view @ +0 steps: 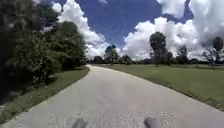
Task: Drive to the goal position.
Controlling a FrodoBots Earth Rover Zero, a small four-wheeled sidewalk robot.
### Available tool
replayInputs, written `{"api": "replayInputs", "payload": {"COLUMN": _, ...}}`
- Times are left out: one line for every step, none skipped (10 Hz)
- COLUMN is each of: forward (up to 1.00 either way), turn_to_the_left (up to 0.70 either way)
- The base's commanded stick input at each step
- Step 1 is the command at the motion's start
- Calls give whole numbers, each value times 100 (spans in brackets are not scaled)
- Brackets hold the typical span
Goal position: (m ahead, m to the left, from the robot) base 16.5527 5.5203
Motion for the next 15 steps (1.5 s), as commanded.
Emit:
{"api": "replayInputs", "payload": {"forward": 70, "turn_to_the_left": 2}}
{"api": "replayInputs", "payload": {"forward": 70, "turn_to_the_left": 2}}
{"api": "replayInputs", "payload": {"forward": 70, "turn_to_the_left": 2}}
{"api": "replayInputs", "payload": {"forward": 70, "turn_to_the_left": 2}}
{"api": "replayInputs", "payload": {"forward": 70, "turn_to_the_left": 2}}
{"api": "replayInputs", "payload": {"forward": 70, "turn_to_the_left": 18}}
{"api": "replayInputs", "payload": {"forward": 70, "turn_to_the_left": 37}}
{"api": "replayInputs", "payload": {"forward": 70, "turn_to_the_left": 32}}
{"api": "replayInputs", "payload": {"forward": 70, "turn_to_the_left": 7}}
{"api": "replayInputs", "payload": {"forward": 70, "turn_to_the_left": 2}}
{"api": "replayInputs", "payload": {"forward": 70, "turn_to_the_left": 2}}
{"api": "replayInputs", "payload": {"forward": 70, "turn_to_the_left": 2}}
{"api": "replayInputs", "payload": {"forward": 70, "turn_to_the_left": 2}}
{"api": "replayInputs", "payload": {"forward": 70, "turn_to_the_left": 2}}
{"api": "replayInputs", "payload": {"forward": 70, "turn_to_the_left": 2}}
